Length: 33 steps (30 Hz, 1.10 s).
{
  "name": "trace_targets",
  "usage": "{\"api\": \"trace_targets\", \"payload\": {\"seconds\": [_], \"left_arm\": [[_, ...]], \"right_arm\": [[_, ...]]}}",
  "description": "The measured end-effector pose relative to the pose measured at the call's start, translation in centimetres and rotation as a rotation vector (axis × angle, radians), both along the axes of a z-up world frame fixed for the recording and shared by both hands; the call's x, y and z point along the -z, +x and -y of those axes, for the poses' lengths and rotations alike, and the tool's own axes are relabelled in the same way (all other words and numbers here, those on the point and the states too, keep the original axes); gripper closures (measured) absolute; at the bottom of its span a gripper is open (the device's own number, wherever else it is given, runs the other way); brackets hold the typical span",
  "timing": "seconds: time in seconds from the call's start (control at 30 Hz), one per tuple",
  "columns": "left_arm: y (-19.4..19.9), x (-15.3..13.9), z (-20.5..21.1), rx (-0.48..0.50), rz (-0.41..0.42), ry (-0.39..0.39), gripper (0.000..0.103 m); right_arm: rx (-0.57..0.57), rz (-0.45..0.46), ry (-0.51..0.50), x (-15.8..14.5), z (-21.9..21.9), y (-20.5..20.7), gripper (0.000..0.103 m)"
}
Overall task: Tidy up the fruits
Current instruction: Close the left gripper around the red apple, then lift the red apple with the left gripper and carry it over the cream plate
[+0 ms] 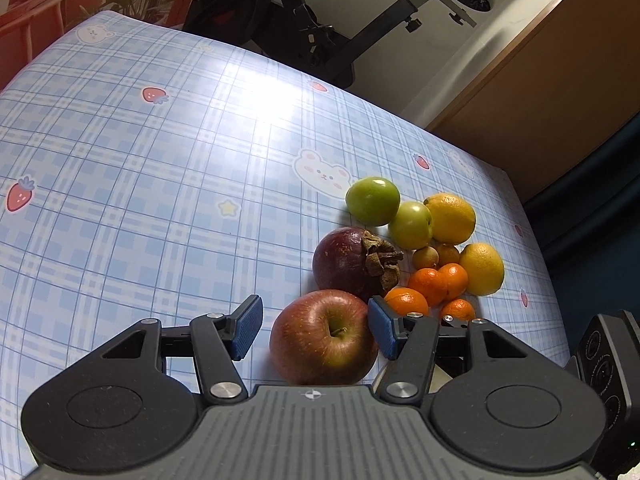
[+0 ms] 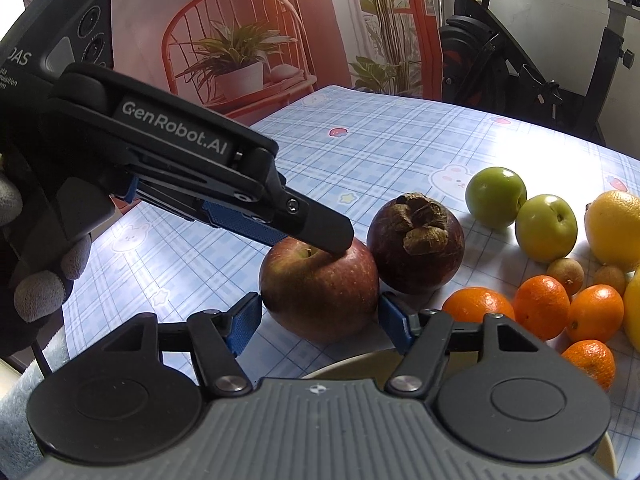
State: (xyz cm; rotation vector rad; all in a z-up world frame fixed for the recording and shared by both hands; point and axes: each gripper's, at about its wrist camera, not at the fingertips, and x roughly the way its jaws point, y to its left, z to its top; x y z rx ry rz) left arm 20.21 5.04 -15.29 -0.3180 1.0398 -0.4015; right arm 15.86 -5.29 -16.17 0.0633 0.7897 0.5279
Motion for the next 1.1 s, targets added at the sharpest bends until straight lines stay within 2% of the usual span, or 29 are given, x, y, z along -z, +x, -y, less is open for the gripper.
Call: {"api": "trace_targets", "payload": {"seconds": [0.17, 0.3, 0.37, 0.8, 1.1], "left_arm": [[-0.3, 0.1, -0.5, 0.006, -0.004, -0.023, 0.044], [-0.3, -0.2, -1.1, 0.0, -0.002, -0.048, 0.062], [-0.3, -0.2, -1.3, -0.004, -0.004, -0.048, 0.067], [-0.6, 0.2, -2.0, 0.01, -0.013, -0.078, 0.065], [-1.2, -1.1, -1.3, 0.014, 0.027, -0.044, 0.065]], "right_arm": [[0.0, -0.003, 0.003, 0.0, 0.0, 0.0, 0.035], [0.002, -0.006, 0.006, 0.1, 0.0, 0.1, 0.036], [0.004, -0.008, 0.009, 0.1, 0.0, 0.1, 0.036], [-0.001, -0.009, 0.005, 0.1, -0.1, 0.3, 0.035], [0.02, 0.009, 0.054, -0.4, 0.7, -0.3, 0.036]]}}
